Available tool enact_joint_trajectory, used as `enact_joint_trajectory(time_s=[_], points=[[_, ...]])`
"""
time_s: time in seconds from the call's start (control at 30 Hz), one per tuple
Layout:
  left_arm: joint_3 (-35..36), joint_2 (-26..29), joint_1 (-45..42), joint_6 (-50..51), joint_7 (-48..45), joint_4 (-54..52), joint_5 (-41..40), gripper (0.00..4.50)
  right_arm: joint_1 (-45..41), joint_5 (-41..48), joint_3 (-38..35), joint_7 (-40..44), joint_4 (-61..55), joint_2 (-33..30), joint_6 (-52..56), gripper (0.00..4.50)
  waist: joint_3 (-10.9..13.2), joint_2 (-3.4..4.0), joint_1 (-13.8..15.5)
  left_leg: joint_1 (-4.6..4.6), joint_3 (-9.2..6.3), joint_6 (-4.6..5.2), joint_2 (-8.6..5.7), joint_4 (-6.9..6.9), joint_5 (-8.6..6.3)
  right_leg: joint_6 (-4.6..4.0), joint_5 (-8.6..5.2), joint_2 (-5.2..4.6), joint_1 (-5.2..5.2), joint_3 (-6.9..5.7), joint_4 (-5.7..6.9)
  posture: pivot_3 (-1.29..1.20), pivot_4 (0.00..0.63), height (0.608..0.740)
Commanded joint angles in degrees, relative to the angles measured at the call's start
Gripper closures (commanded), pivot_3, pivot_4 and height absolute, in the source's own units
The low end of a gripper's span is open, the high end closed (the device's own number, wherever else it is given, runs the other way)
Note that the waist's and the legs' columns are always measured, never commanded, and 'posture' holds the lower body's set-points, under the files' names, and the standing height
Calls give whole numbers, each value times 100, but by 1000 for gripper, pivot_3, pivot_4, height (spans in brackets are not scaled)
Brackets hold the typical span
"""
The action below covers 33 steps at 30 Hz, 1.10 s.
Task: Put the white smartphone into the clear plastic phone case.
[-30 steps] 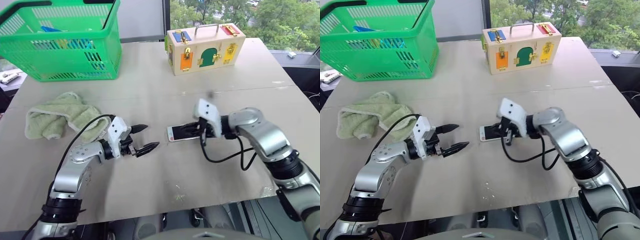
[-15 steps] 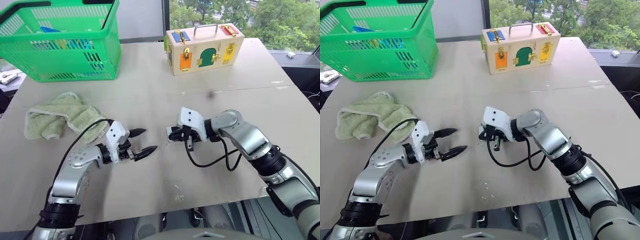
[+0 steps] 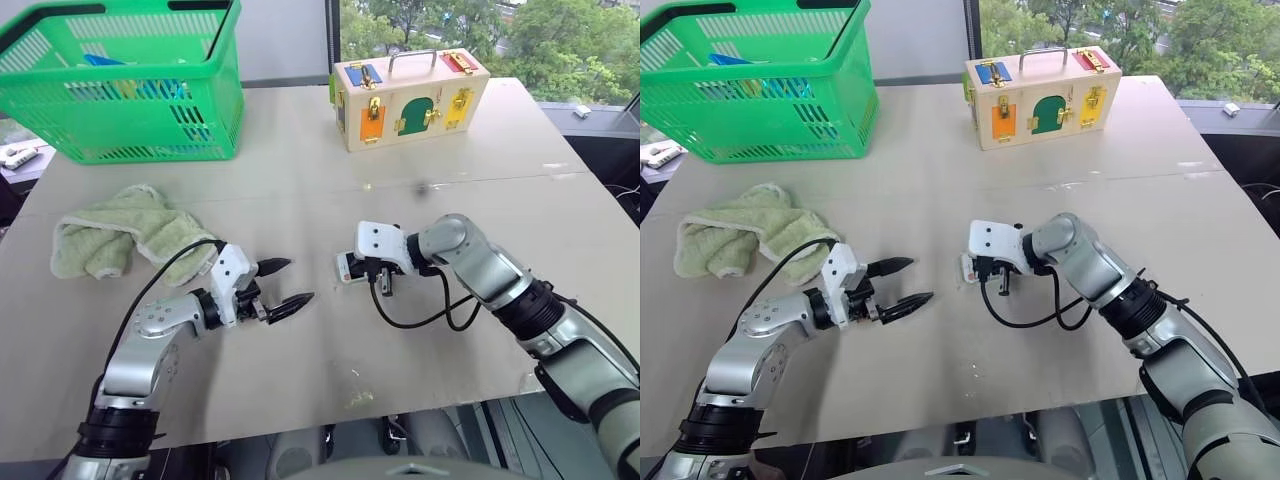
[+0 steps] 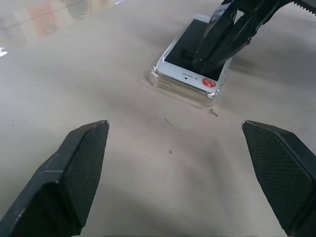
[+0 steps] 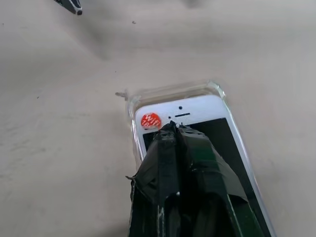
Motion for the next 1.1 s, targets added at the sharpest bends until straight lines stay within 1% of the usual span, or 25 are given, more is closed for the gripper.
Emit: enact_joint_trajectory(time_s=[0.03,0.13,0.2,0.27,0.33,0.43,0.47,0.57,0.63,0.67,0.73,0.8,0.93,1.03,1.1], points=[[32,-11,-3,-68,0,-132,-43,0,261,-69,144,175,303,-45,144,4470,-1,0,-1,0,1,0,0,0,0,-4,3,0,0,1,0,0,150,740],[23,-23,-8,-39,22,-176,-54,0,354,269,-214,193,153,100,363,4470,-4,-2,0,0,1,0,0,0,0,-4,2,1,1,0,-1,0,150,740],[27,-24,-24,-35,33,-184,-54,0,351,725,-745,118,-174,294,632,4470,-4,-2,-3,1,1,0,0,0,0,-2,2,0,1,1,-1,0,150,740],[21,-37,-64,17,70,-224,-71,0,348,1080,-1206,55,-581,331,903,4470,1,3,-4,-2,0,0,3,0,0,-3,2,0,-1,0,-1,0,150,740],[-31,-58,-117,89,108,-290,-77,0,371,1278,-1555,-56,-999,219,1172,4470,5,8,1,-9,-2,0,3,0,0,-6,4,0,-5,-1,-1,0,150,740],[-191,-99,-308,457,360,-355,17,0,588,1208,-1981,-378,-1613,-290,1495,4470,5,8,52,-13,-6,0,-1,-1,-1,-5,3,0,-4,-7,-5,0,150,740],[-253,-95,-374,565,400,-355,35,523,692,1125,-2070,-499,-1751,-493,1540,4500,4,6,66,-13,-6,0,-3,-1,-1,-5,3,0,-2,-8,-8,0,150,740],[-450,-76,-514,695,445,-348,138,1790,982,812,-2124,-812,-1892,-1009,1497,4500,3,4,99,-13,-1,1,-7,-2,-2,13,-8,0,-2,-5,-13,0,150,740],[-581,-80,-631,792,491,-329,234,3033,1142,693,-2150,-996,-1876,-1195,1479,4500,4,5,102,-13,2,1,-8,-6,-2,14,-8,2,-4,-1,-13,0,150,740],[-646,-85,-696,819,492,-302,279,3442,1204,632,-2144,-1083,-1840,-1244,1464,4500,4,4,98,-13,3,1,-6,-7,-2,14,-9,3,-6,1,-13,0,150,740],[-778,-99,-844,877,540,-241,396,4486,1304,394,-1999,-1234,-1718,-1383,1332,4500,4,4,91,-11,3,1,-1,-8,-1,15,-10,6,-9,4,-10,0,150,740],[-885,-130,-984,959,595,-217,474,4486,1350,252,-1883,-1318,-1636,-1434,1230,4500,4,4,89,-10,1,0,0,-8,-1,16,-10,17,-9,3,-7,0,150,740],[-1093,-169,-1288,1257,641,-156,566,4486,1325,209,-1718,-1382,-1649,-1281,1252,4500,4,3,90,-9,4,1,-2,-6,-1,17,-10,23,-9,7,-7,0,150,740],[-1172,-152,-1362,1371,640,-125,608,4486,1268,154,-1539,-1383,-1721,-1194,1268,4500,4,3,79,-10,5,1,-2,-7,-1,18,-10,25,-9,10,-9,0,150,740],[-1196,-162,-1381,1398,639,-108,626,4486,1201,-5,-1292,-1363,-1733,-1198,1202,4500,5,4,81,-12,5,1,-2,-7,-1,17,-10,24,-10,10,-9,0,150,740]])
